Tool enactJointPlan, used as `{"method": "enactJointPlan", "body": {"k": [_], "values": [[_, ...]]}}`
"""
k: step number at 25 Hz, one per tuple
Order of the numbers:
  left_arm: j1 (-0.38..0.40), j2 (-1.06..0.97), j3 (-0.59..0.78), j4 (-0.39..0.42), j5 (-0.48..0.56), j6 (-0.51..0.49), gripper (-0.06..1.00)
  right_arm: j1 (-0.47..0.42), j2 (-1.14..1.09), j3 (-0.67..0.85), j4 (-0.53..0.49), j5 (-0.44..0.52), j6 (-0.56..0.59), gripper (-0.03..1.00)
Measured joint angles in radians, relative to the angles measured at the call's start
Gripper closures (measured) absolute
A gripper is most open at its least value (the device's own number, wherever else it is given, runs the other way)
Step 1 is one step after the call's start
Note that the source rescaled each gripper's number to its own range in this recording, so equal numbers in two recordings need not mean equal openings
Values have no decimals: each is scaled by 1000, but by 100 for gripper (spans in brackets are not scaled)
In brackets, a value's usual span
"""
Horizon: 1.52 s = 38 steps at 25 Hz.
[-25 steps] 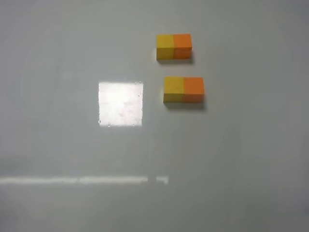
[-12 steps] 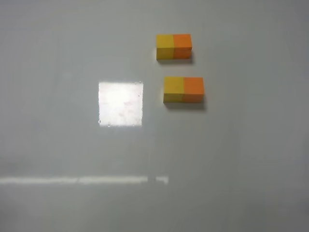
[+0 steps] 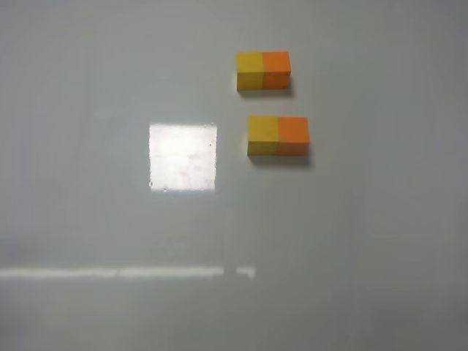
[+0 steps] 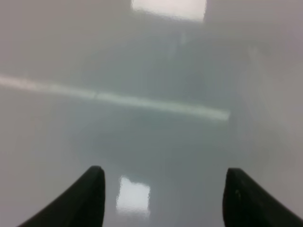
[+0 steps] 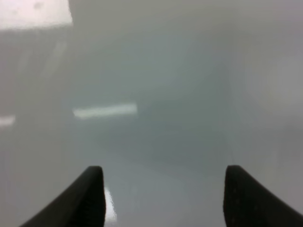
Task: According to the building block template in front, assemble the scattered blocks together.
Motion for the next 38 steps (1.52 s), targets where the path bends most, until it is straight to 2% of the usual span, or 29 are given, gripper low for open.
{"method": "enactJointPlan", "body": {"k": [38], "values": [[0, 0, 0, 0, 0, 0, 59, 1, 0, 0, 0, 0, 3, 54]]}}
